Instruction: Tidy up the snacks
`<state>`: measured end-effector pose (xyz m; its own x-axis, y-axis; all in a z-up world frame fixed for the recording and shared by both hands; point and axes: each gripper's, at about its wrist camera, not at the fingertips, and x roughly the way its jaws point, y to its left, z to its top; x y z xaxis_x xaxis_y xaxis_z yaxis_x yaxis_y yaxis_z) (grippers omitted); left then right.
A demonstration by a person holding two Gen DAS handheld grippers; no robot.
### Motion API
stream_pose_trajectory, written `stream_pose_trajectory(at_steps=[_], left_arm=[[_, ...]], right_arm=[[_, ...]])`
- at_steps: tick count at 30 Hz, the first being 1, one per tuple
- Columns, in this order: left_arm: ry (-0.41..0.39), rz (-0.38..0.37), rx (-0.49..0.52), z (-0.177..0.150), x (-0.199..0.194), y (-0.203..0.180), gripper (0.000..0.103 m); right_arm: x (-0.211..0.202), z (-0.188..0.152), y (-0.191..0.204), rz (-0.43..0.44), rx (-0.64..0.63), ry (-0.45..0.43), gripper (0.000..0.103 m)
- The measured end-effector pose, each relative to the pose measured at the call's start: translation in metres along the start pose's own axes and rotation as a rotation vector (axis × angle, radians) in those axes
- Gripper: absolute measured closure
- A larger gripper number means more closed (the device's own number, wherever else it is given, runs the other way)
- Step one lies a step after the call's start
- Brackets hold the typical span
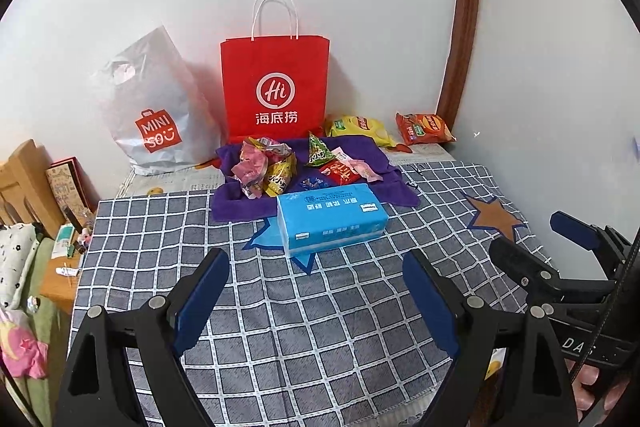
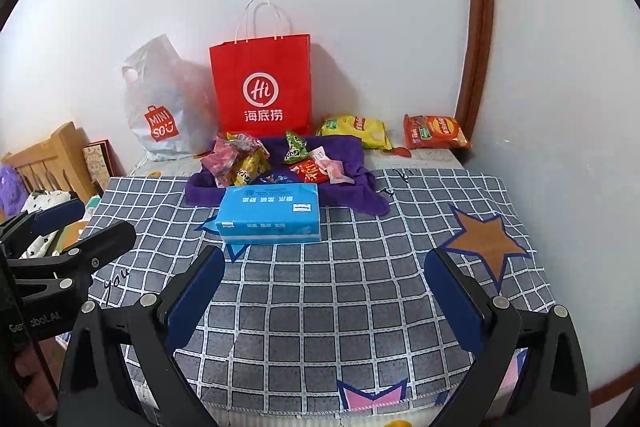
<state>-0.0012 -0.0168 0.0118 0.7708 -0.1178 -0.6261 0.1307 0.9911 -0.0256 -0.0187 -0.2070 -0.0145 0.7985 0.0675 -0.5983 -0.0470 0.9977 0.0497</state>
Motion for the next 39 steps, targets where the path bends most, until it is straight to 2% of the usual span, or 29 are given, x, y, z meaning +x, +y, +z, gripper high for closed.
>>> stream_pose_trajectory(at_steps=[39], left_arm=[[-0.020, 0.007, -0.001, -0.002, -0.013, -0.001, 0.015]], right_arm=[[-0.014, -0.003, -0.005, -0.010, -0.004, -0.018, 0.004]])
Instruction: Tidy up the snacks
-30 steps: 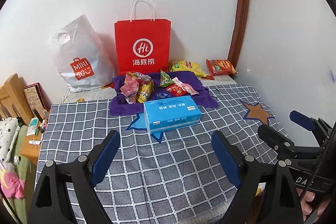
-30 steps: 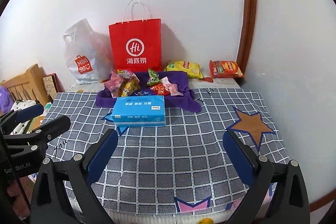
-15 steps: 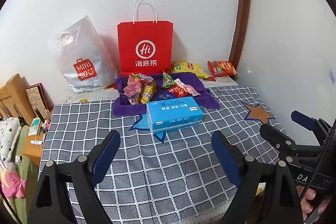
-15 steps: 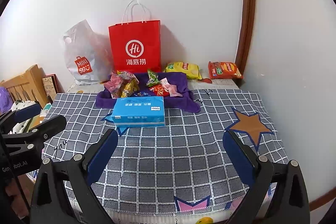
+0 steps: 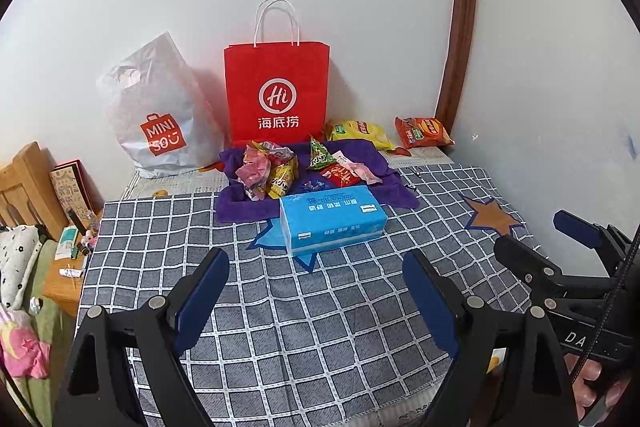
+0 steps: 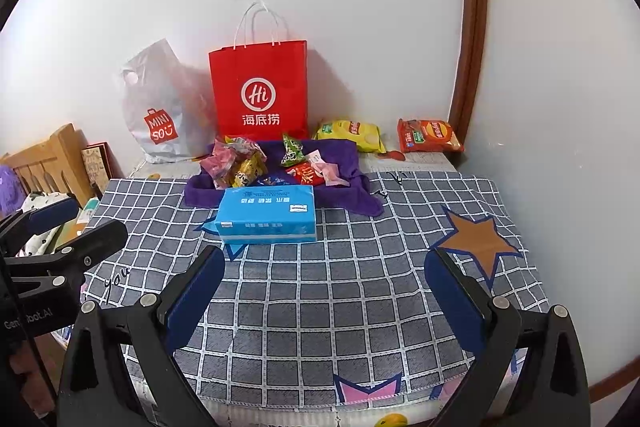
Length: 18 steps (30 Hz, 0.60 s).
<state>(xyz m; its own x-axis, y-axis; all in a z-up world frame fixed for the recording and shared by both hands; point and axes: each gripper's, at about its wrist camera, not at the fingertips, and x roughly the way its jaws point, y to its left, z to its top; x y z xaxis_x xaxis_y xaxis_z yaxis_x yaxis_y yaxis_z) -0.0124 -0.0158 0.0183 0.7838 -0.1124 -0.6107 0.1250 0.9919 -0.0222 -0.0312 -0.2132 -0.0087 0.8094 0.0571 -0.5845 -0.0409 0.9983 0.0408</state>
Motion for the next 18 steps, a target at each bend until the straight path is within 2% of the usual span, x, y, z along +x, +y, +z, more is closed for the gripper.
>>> stream_pose_trajectory(at_steps=[18], left_arm=[[-0.002, -0.001, 0.000, -0.0010, 0.0001, -0.0010, 0.015]], right_arm=[[0.0000, 0.0000, 0.0025, 0.004, -0.001, 0.000, 0.004]])
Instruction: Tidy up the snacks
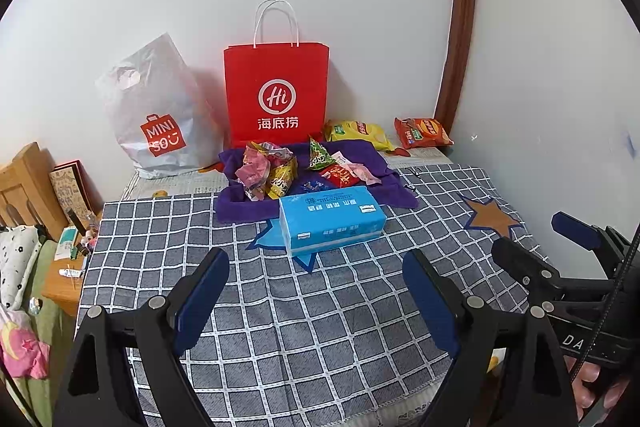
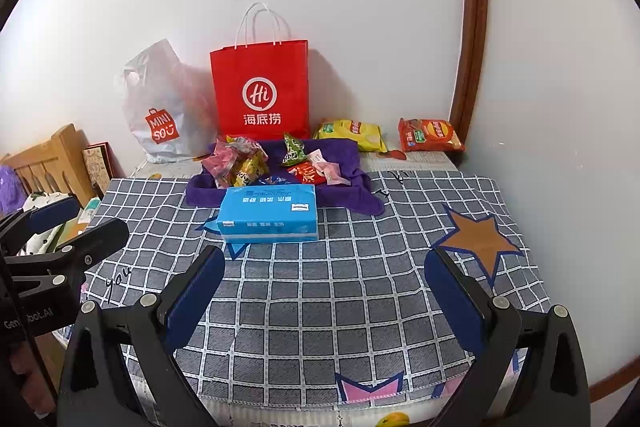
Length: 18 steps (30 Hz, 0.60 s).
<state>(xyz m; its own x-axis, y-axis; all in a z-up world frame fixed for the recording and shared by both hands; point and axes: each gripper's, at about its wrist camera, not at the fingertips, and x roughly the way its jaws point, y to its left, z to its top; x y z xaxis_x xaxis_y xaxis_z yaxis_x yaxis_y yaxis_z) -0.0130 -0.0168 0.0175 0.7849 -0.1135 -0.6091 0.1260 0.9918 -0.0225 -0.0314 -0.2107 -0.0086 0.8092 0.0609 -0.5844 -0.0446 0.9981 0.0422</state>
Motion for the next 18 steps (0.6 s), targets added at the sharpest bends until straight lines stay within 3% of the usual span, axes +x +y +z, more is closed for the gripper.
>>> stream_pose_trajectory(at_steps=[18], left_arm=[[0.000, -0.002, 0.001, -0.0002, -0.0002, 0.0010, 0.015]], right_arm=[[0.0002, -0.0011, 0.0022, 0.002, 0.002, 0.002, 0.004]])
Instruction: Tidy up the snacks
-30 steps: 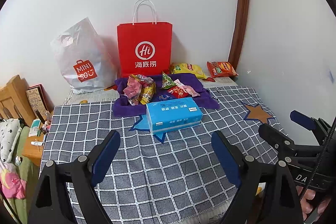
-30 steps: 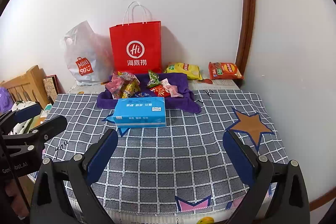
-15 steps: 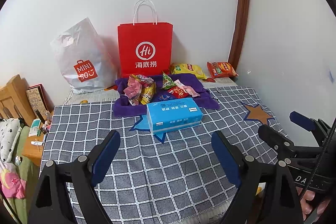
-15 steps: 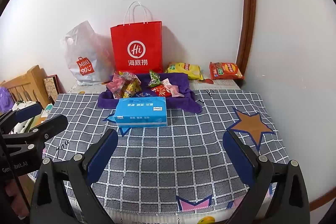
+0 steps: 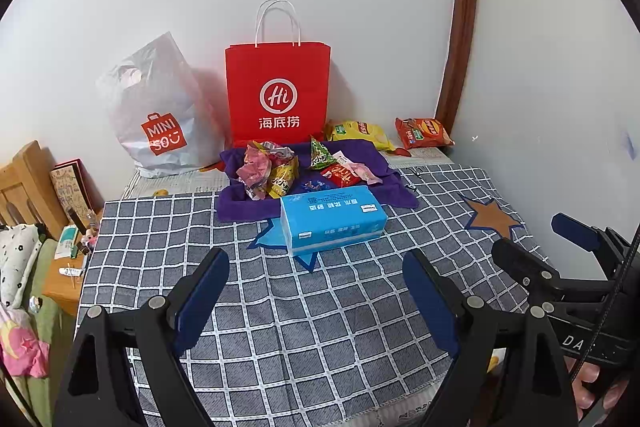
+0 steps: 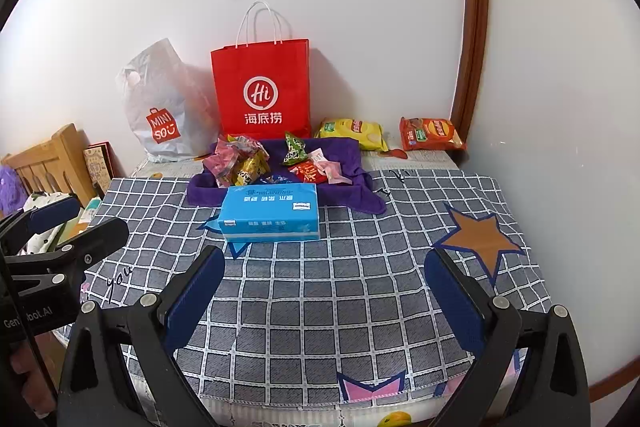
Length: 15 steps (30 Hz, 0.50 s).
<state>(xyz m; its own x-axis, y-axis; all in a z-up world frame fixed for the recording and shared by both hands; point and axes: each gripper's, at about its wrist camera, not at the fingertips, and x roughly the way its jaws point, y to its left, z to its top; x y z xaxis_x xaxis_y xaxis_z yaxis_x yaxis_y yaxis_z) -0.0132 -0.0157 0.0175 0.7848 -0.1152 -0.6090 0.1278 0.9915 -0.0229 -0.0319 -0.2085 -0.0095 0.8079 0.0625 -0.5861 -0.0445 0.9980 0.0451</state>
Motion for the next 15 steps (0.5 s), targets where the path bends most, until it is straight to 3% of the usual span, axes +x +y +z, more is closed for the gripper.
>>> stream_pose_trajectory(at_steps=[15], left_arm=[[-0.010, 0.009, -0.004, -0.0004, -0.0041, 0.0000, 0.015]], right_arm=[[-0.0009, 0.0000, 0.0002, 0.007, 0.002, -0.004, 0.004]])
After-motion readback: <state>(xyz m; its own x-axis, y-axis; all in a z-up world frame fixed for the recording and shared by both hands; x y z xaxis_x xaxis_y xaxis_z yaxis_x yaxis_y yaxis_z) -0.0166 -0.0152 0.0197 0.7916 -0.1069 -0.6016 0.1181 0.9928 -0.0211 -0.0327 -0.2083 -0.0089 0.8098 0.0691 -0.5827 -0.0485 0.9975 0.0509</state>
